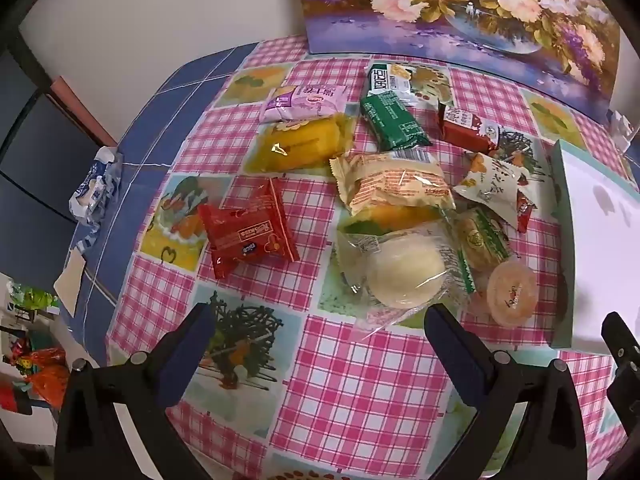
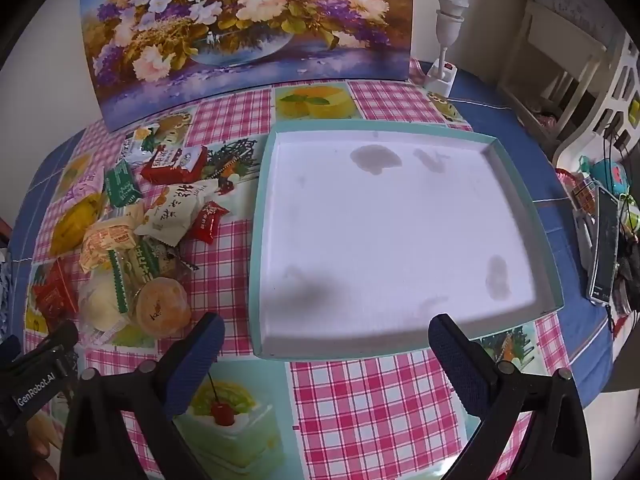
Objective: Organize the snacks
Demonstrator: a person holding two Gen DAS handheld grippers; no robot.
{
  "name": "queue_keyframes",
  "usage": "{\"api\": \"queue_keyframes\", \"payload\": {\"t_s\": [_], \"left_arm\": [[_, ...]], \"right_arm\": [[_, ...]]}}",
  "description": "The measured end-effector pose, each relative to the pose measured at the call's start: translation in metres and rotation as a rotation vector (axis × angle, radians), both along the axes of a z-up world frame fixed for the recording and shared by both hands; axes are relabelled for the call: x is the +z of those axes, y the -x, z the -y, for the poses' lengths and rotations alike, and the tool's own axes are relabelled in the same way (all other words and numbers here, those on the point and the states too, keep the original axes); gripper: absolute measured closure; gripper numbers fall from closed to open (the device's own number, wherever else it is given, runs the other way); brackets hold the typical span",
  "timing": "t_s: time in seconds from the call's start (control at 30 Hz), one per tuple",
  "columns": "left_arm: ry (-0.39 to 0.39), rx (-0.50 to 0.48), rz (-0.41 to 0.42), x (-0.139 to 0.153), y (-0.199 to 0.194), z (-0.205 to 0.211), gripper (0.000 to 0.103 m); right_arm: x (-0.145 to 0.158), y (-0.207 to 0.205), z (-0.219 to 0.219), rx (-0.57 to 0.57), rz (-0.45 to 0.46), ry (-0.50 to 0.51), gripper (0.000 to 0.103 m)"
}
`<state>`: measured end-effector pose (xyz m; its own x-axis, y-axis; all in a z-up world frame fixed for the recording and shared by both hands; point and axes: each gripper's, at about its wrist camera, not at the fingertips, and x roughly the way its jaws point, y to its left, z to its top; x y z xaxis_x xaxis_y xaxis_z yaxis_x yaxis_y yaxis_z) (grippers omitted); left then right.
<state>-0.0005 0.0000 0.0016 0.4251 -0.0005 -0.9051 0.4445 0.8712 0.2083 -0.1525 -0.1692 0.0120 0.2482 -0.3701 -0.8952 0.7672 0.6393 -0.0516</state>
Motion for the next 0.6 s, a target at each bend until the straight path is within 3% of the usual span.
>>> {"api": "queue_keyframes", "payload": {"t_s": [0.27,0.3,0.6], "left_arm": [[-0.023,0.015,0.055,0.003,0.013,0.007,0.0],[0.012,-0.014,-0.005,0.003,0.006,0.003,0.0],[0.031,-0.021,-0.011,0.006,0.002,-0.003,0.0]], "right_arm": [[0.002,-0.001,-0.001,0.0,0.007,0.002,0.0],[0.004,-0.003,-0.003,0.0,0.008,0.002,0.0],[0.007,-0.002,-0.002,0.003,0.017,-0.001,0.0]]}}
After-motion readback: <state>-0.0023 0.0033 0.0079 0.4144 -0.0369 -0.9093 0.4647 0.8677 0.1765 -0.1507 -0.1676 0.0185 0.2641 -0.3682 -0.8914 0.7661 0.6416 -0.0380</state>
